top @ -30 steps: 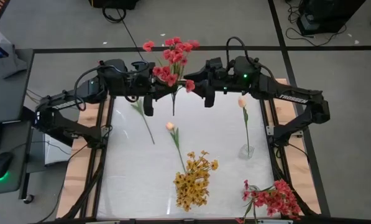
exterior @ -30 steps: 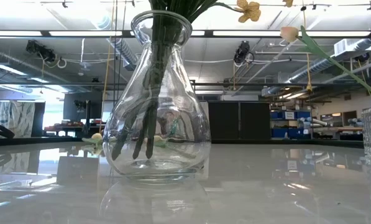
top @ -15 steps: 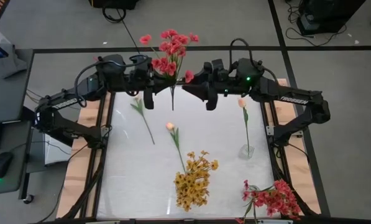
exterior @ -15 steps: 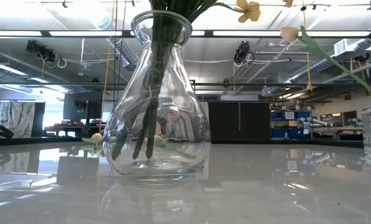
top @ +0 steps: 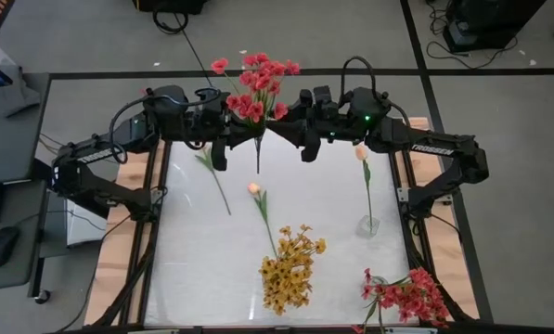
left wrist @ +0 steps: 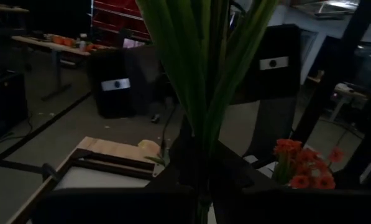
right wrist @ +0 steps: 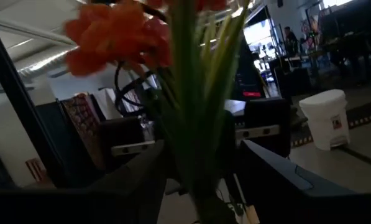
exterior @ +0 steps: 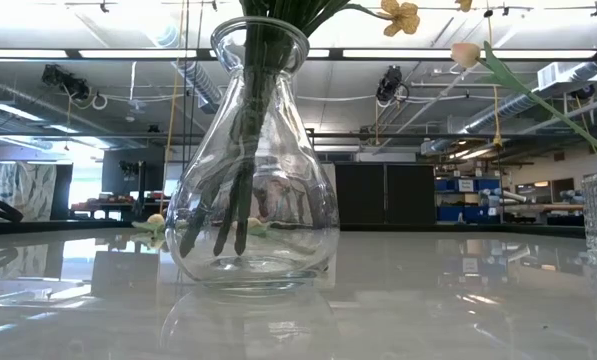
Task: Sort flowers into vase by color
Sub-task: Put the pink flowers into the bottom right transparent vase
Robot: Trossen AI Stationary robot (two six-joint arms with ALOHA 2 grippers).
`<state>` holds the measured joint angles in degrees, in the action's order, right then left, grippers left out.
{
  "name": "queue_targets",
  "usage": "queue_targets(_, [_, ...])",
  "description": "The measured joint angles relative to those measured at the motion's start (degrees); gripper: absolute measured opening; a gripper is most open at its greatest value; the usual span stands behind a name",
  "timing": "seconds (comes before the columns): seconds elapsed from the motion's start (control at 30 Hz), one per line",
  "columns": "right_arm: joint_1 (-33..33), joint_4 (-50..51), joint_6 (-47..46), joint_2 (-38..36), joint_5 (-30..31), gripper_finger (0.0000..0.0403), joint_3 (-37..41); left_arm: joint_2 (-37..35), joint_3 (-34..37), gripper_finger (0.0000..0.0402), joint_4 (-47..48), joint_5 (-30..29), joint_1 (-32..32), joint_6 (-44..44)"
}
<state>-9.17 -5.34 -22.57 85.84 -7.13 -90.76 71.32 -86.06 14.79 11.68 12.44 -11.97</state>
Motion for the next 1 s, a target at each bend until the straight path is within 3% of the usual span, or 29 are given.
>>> queue_targets(1.0, [2.4,-4.49,-0.68,3.28,3.13,0.0209,0.02,0.32,-0.02,0.0023,0.29,0.17,-1.1,-0.7])
